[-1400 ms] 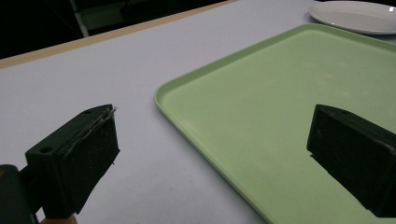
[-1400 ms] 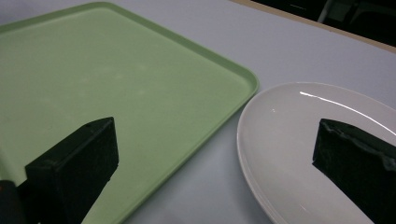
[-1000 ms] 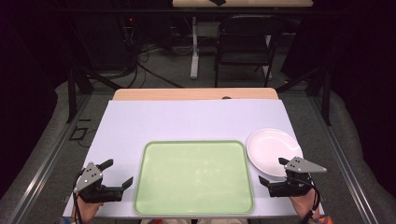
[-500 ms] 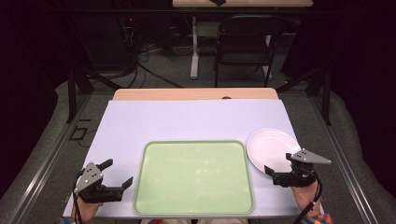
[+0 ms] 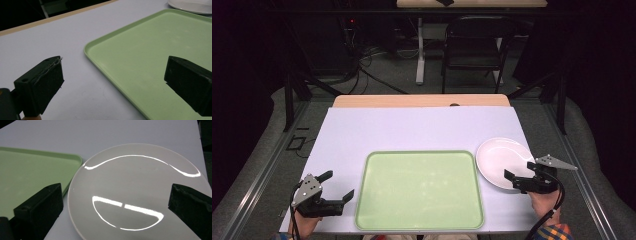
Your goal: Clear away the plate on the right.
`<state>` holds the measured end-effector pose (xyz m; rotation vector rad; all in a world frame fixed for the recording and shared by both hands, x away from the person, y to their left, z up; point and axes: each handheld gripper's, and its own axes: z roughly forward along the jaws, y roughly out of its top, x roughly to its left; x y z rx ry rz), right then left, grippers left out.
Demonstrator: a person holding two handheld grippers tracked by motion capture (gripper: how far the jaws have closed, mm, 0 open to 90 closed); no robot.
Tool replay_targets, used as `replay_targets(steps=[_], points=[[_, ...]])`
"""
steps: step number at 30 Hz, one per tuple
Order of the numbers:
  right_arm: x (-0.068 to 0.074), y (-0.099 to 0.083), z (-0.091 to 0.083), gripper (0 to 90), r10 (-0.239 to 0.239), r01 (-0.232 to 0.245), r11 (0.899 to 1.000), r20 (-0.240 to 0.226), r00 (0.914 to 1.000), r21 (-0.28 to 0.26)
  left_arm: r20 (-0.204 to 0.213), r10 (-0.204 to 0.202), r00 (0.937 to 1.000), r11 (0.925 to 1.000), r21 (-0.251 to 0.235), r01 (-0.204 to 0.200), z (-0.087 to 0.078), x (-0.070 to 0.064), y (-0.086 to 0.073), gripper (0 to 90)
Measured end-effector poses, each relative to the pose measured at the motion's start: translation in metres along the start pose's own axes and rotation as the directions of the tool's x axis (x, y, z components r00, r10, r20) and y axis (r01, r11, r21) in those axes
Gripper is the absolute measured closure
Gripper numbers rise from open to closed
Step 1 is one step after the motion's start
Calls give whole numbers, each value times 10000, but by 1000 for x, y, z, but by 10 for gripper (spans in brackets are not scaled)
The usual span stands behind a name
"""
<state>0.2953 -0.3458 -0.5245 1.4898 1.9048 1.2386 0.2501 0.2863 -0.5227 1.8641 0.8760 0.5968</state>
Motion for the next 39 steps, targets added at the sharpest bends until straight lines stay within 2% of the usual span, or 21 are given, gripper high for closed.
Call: replay_targets(steps=[2,3,7,10,13,18,19,20,22,24,25,27,28,30,31,32,33,34,35,38,39], points=[[-6,-1,1,0,380,-381,9992,79,9992,102,12,14,10000,10000,5,-14,0,0,0,18],[-12,-2,1,0,762,-763,9970,125,9970,97,18,20,10000,10000,0,-20,0,0,0,18],[-19,-3,1,0,1148,-1149,9934,206,9932,53,14,-20,10000,10000,-72,20,0,0,0,16],[-29,-4,0,0,1805,-1805,9836,102,9835,-30,-1,-43,10000,10000,-83,43,-1,0,0,16],[-32,-4,1,0,1990,-1989,9800,151,9799,-57,17,-48,10000,10000,-45,48,0,0,0,16],[-45,-8,1,0,2650,-2650,9642,320,9637,-49,29,8,10000,10000,-24,-8,1,0,0,16],[-45,-8,1,0,2650,-2650,9642,320,9637,-49,29,8,10000,10000,-24,-8,1,0,0,16],[-49,-10,0,14,2986,-2984,9544,405,9535,-106,45,5,10000,10000,-16,-5,1,0,0,16],[-51,-10,0,23,3086,-3083,9512,413,9503,-138,36,17,10000,10000,-12,-17,1,0,0,16],[-56,-13,0,82,3453,-3452,9384,534,9370,-113,55,13,10000,10000,-8,-13,1,0,0,16],[-57,-13,0,106,3537,-3537,9353,608,9334,-111,59,10,10000,10000,-1,-10,1,0,0,16],[-58,-14,0,135,3600,-3599,9329,605,9310,-133,56,14,10000,10000,5,-14,1,0,0,17],[-60,-15,1,160,3848,-3854,9227,750,9199,-66,63,39,10000,10000,19,-40,1,0,0,17],[-61,-16,1,169,3921,-3924,9197,700,9172,-108,97,37,9999,10000,18,-37,1,0,0,17],[-64,-17,1,208,4154,-4153,9095,715,9068,-168,128,36,9999,10000,0,-36,1,0,0,17],[-64,-17,1,208,4154,-4153,9095,715,9068,-168,141,30,9999,10000,-14,-30,1,0,0,17],[-65,-18,0,223,4300,-4296,9027,761,8996,-228,139,36,9999,10000,17,-37,1,0,0,18],[-67,-19,0,247,4593,-4585,8882,714,8854,-276,159,3,9999,10000,43,-3,2,0,0,18],[-67,-19,0,247,4593,-4585,8882,714,8854,-276,159,3,9999,10000,43,-3,2,0,0,19],[-70,-21,1,306,4891,-4883,8721,903,8676,-319,148,-17,9999,10000,30,17,2,0,0,21],[-70,-21,1,306,4891,-4883,8721,903,8676,-319,139,-19,9999,10000,40,18,2,0,0,21]])
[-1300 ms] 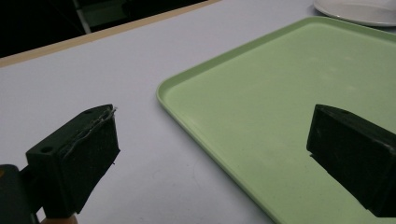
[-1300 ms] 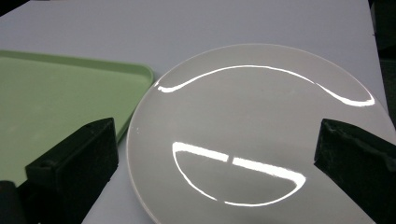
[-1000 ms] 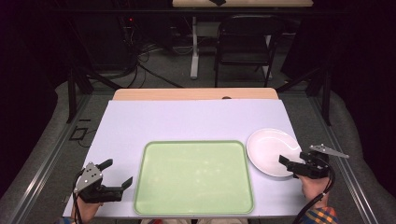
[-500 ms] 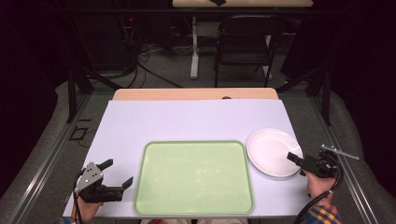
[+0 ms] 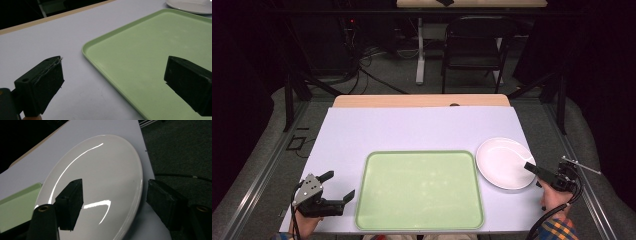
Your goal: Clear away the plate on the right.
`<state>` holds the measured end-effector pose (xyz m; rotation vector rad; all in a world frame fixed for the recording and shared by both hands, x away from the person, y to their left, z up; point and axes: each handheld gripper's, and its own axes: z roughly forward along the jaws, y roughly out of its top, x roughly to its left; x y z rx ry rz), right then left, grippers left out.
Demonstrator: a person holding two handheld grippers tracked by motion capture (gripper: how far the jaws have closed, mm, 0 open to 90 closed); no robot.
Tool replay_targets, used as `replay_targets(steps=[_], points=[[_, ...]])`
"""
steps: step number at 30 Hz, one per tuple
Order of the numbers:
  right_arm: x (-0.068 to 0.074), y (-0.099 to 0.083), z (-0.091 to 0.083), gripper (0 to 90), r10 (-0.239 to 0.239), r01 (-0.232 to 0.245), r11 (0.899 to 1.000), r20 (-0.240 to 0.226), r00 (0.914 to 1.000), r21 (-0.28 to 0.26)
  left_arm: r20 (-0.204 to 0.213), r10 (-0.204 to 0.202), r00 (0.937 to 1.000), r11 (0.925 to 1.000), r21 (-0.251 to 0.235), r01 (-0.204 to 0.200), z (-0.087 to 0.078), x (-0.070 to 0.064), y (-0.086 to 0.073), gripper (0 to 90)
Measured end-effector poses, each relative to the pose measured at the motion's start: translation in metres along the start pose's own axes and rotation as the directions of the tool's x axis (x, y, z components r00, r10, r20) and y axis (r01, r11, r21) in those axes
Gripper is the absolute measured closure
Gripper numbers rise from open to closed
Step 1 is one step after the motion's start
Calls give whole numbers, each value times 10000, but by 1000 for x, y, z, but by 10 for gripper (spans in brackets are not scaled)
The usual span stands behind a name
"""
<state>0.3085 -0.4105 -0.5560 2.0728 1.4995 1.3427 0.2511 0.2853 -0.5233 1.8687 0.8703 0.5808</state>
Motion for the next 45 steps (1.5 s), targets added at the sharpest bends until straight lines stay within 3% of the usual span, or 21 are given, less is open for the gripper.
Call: replay_targets(steps=[4,5,8,9,17,45], points=[[-3,-1,3,375,305,-305,9995,25,9995,69,-32,-9,10000,10000,24,9,0,0,0,22],[-4,-2,5,407,668,-667,9977,-93,9977,117,-45,-1,10000,10000,52,2,1,0,0,22],[-5,-2,7,438,782,-781,9969,-59,9969,107,-49,-4,10000,10000,42,4,1,0,0,23],[-7,-2,8,474,1055,-1053,9943,-97,9944,187,-65,1,10000,10000,65,-1,0,0,0,23],[-14,-3,9,560,1709,-1708,9853,-252,9850,35,-80,-15,10000,10000,55,15,1,0,0,26],[-15,-7,12,764,1804,-1792,9833,373,9829,-331,-39,-20,10000,10000,44,21,2,-1,0,36]])
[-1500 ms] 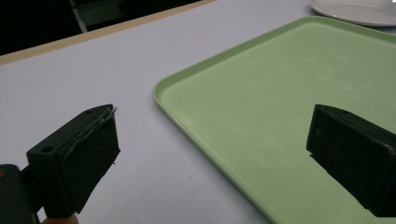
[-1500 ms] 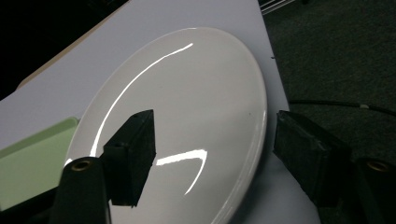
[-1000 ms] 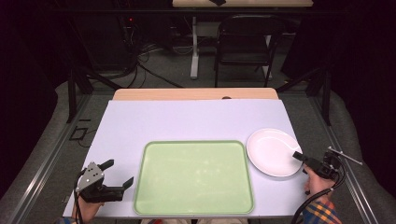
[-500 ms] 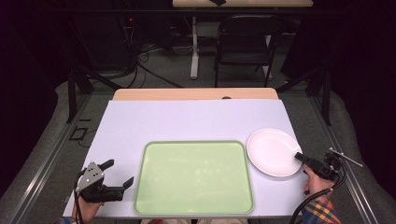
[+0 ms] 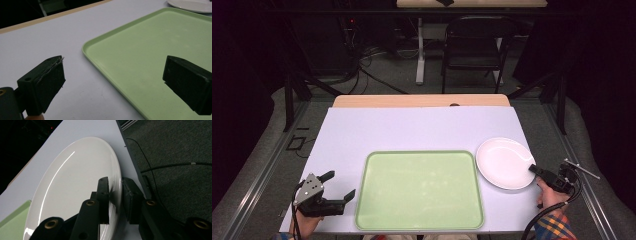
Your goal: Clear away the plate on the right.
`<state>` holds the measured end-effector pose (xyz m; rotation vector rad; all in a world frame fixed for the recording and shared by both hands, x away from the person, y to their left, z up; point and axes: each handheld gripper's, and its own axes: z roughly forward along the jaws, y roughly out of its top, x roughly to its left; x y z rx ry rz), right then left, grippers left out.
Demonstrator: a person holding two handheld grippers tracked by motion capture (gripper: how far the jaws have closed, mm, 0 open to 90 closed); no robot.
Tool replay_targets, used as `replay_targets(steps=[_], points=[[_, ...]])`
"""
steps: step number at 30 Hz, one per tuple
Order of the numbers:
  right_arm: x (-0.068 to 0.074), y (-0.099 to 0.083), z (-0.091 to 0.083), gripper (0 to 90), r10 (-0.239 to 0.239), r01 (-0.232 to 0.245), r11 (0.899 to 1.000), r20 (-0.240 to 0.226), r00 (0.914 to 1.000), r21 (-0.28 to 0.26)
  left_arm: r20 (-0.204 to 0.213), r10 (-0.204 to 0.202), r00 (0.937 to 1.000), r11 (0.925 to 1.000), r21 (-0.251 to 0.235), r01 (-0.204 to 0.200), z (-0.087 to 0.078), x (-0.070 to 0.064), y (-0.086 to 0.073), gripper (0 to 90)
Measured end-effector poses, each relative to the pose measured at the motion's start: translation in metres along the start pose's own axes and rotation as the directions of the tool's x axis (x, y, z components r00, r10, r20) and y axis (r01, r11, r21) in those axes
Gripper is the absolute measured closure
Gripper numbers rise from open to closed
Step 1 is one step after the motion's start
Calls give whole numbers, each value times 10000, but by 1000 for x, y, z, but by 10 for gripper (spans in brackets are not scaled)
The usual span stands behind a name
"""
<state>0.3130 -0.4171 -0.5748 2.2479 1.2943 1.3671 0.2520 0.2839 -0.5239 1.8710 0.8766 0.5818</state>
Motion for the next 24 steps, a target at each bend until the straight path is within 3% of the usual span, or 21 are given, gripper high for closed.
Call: replay_targets(steps=[11,16,24], points=[[3,1,-1,786,-62,63,10000,279,9996,-54,-21,12,10000,10000,-2,-12,-1,0,0,41],[2,2,-3,807,209,-209,9997,24,9998,-110,-25,45,10000,10000,-13,-45,-1,0,0,46],[6,5,-10,831,227,-236,9992,-286,9993,-318,17,48,10000,10000,-11,-48,-2,1,0,50]])
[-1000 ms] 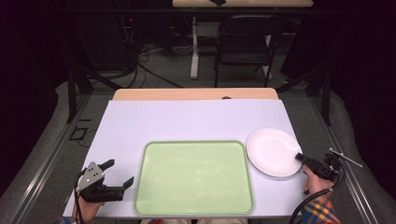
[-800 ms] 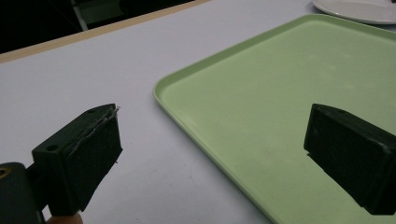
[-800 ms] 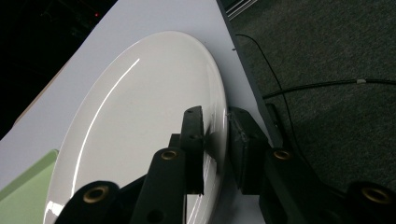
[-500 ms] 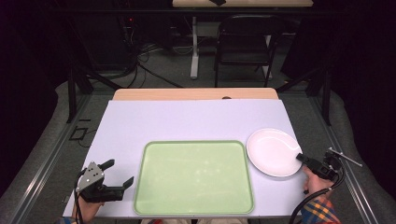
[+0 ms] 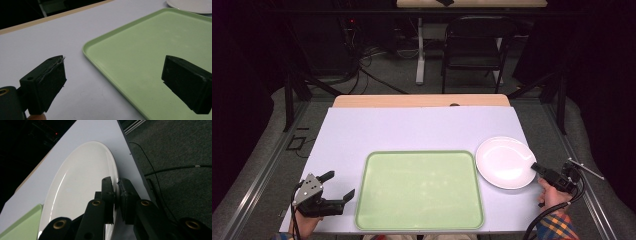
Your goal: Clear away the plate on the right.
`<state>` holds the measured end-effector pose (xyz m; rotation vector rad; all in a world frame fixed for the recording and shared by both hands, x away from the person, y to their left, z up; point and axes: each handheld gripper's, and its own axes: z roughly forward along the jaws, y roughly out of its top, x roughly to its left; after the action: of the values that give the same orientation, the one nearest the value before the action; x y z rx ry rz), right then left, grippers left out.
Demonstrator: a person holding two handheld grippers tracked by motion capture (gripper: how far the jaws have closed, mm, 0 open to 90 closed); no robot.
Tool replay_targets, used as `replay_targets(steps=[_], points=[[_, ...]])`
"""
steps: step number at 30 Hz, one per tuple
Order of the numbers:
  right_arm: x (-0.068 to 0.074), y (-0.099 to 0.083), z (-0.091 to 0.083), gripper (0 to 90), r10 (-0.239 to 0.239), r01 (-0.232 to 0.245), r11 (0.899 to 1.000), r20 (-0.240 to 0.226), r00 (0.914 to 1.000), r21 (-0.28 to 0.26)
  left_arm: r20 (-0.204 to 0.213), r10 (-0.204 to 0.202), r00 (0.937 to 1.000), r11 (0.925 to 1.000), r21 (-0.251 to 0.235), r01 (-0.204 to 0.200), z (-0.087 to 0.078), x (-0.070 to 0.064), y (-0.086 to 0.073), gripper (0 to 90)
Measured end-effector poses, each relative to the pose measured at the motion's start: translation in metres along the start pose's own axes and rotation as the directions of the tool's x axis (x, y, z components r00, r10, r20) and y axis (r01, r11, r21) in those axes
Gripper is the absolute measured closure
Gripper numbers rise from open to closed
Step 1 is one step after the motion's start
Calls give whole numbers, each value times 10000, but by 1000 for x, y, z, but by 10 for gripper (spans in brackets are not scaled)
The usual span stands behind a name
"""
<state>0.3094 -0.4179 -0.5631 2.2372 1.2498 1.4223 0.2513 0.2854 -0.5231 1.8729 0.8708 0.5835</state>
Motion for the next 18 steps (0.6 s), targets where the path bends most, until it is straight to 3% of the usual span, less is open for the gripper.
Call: replay_targets(steps=[8,18], points=[[7,3,-6,850,-115,110,9997,-269,9996,-199,-3,10,10000,10000,4,-10,0,0,0,50],[26,7,-19,868,-1019,994,9932,-401,9940,-598,-3,-1,10000,10000,-25,1,-1,0,0,51]])
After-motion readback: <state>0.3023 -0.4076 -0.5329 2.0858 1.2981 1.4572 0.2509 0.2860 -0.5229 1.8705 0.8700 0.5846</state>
